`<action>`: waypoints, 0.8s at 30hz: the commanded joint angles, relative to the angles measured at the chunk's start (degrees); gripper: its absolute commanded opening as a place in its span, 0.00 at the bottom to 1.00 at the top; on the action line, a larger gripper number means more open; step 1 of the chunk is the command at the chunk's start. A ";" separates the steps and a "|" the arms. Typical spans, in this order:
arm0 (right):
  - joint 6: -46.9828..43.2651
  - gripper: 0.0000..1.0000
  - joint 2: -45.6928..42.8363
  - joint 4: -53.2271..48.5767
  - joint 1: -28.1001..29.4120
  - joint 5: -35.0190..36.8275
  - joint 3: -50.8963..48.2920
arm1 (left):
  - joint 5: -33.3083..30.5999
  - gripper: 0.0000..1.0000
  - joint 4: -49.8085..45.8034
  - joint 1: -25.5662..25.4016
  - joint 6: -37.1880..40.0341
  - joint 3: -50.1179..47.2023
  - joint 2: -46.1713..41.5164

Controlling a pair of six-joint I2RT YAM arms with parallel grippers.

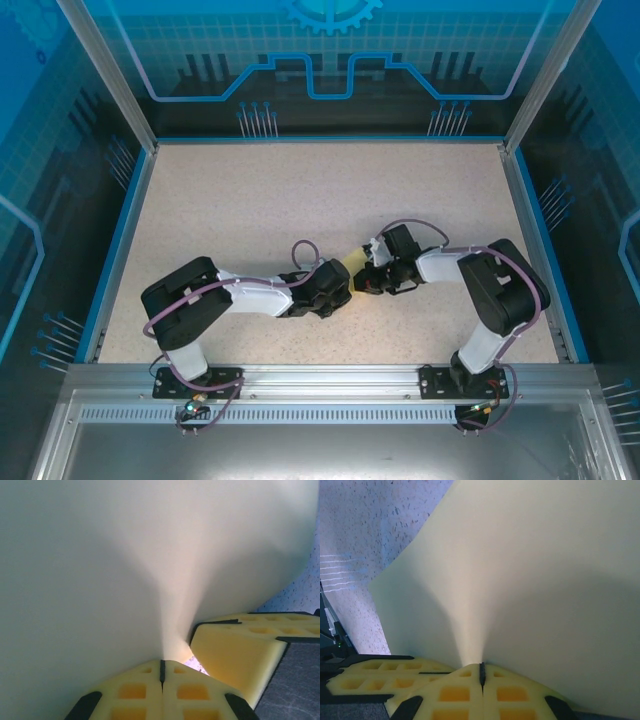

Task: Fold a paper plane with a square sheet of paper (pick it up from the middle)
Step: First fold in half a square sheet of paper at the center of the table.

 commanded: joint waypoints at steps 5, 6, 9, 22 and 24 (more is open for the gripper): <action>-0.50 0.02 0.09 -1.07 -10.07 7.48 -1.04 | 0.53 0.00 -6.58 0.27 -2.37 -5.47 0.42; -0.20 0.02 -0.39 -1.07 -10.69 7.78 -0.97 | 0.39 0.00 -6.79 0.31 -2.34 -5.77 0.17; 0.97 0.02 -1.57 -1.94 -12.73 9.69 -0.19 | -0.07 0.00 -7.55 0.40 -1.86 -6.95 -0.73; 0.94 0.03 -13.05 -5.31 -10.31 7.46 0.73 | 1.20 0.00 -6.14 5.58 11.69 -9.73 -5.85; 1.44 0.03 -13.27 -5.49 -7.17 6.69 0.55 | 1.71 0.00 -6.37 6.55 14.44 -9.80 -6.84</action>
